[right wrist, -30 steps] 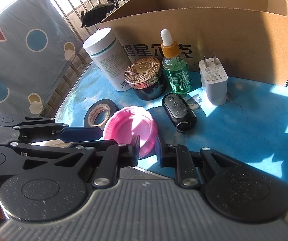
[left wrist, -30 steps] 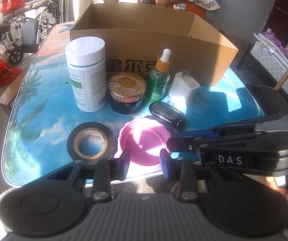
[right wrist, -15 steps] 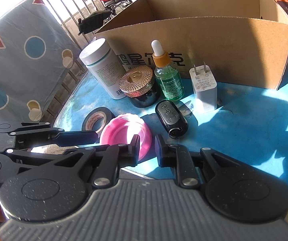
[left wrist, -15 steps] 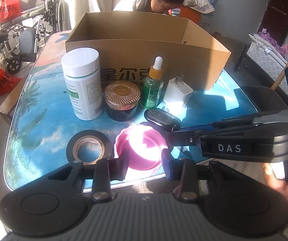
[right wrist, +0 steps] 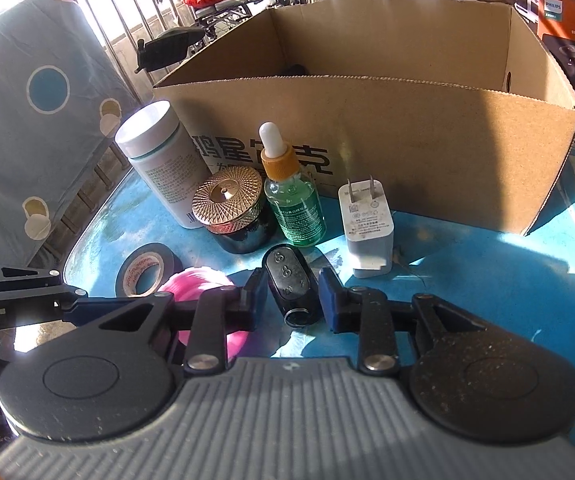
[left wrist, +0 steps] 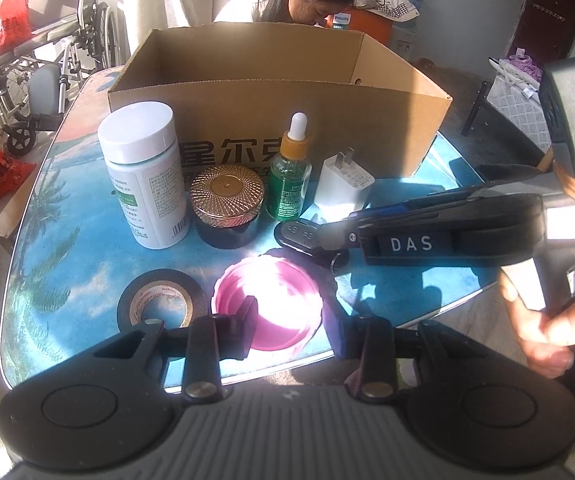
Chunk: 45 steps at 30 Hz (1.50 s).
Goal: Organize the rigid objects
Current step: 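Lower the right tool over the black key fob and close on it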
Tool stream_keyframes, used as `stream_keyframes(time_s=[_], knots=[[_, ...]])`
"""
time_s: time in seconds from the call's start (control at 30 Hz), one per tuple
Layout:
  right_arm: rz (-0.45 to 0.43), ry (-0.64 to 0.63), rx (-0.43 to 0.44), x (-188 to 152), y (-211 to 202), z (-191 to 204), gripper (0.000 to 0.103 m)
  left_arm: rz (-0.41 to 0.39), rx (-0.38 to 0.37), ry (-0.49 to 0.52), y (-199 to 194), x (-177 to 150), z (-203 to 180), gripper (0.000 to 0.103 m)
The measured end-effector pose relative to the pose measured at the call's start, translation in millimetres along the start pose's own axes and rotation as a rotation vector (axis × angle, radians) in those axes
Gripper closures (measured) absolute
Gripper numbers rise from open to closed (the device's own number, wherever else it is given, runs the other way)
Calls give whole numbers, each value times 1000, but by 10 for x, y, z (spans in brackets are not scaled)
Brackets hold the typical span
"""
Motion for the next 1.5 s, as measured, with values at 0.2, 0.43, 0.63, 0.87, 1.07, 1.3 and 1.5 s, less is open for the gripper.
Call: stream_keyframes(time_s=[0.2,0.43,0.63,0.87,1.07,1.3,1.5], knots=[[45,-23,-5,-11,164,10,75,-1,9,10,36,16,-4,65],[89,-54,6,-26,302,45,73,3,8,17,52,10,-17,65],[102,-74,3,-46,335,62,74,0,5,17,56,20,-18,65],[96,-26,-8,-131,215,-8,75,-14,-4,27,31,50,-58,65],[94,14,-12,-255,57,-21,74,-17,-16,52,19,46,-152,65],[90,46,-5,-332,-32,-16,74,3,-1,59,17,-13,-189,65],[96,54,-5,-329,-46,-7,74,1,-7,64,-15,-38,-208,65]])
Point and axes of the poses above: each gripper's, at about its wrist camera, not at the fingertips, and y roughly the way its jaws point, z to its left, x to its top, the point moved 10 cm from there along y, roughly the way its jaws point, and after that the axes turned 13 degrees about x, right-handed, at the moved point
